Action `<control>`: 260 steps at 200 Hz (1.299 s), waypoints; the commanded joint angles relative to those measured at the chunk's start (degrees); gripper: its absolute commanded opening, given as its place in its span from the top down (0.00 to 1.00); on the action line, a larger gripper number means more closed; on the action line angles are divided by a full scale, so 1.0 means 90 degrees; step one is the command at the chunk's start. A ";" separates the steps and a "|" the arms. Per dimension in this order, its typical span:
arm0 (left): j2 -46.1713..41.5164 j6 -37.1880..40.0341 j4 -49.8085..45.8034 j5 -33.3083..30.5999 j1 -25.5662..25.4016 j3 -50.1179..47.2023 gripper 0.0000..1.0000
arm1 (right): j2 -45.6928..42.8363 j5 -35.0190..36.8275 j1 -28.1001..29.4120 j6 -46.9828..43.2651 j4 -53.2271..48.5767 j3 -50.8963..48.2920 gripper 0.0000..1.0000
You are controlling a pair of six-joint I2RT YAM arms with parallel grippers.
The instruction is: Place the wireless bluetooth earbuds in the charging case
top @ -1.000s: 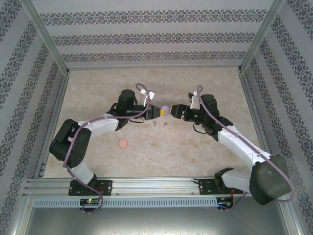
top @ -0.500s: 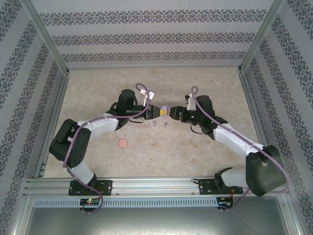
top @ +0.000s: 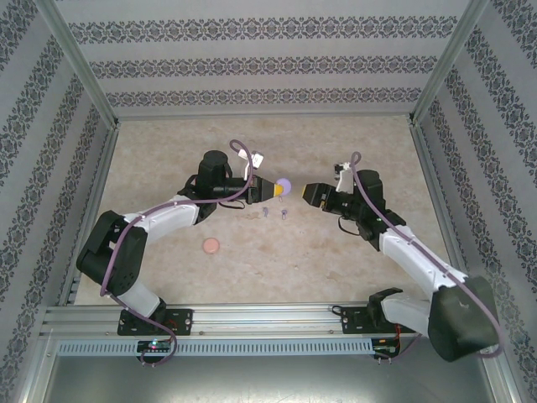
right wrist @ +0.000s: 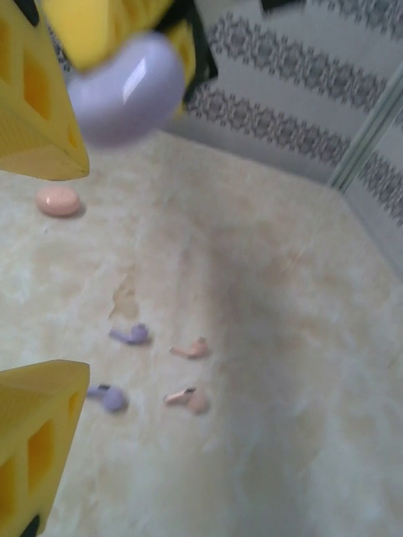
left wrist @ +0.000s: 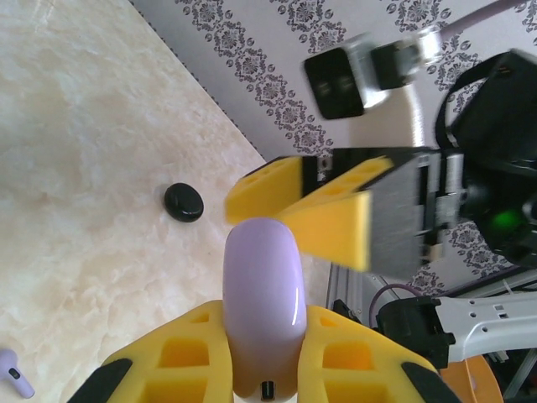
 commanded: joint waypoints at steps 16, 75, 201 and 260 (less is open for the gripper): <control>0.0020 0.0131 0.0074 0.0149 0.0040 0.0197 1.00 | 0.0140 -0.0180 0.0315 0.0046 0.0168 0.0515 0.41; 0.0061 0.0108 0.0058 0.0151 0.0041 0.0308 1.00 | 0.0891 0.0034 0.0732 0.0034 0.0373 0.0928 0.42; -0.0165 0.0097 0.0093 0.0228 0.0041 0.0265 1.00 | 0.1375 -0.0006 0.0325 0.0306 0.0947 0.0384 0.49; -0.0077 0.0031 0.0185 0.0450 0.0041 0.0321 1.00 | 0.0476 -0.0930 0.0064 -0.0073 0.0870 0.0064 0.49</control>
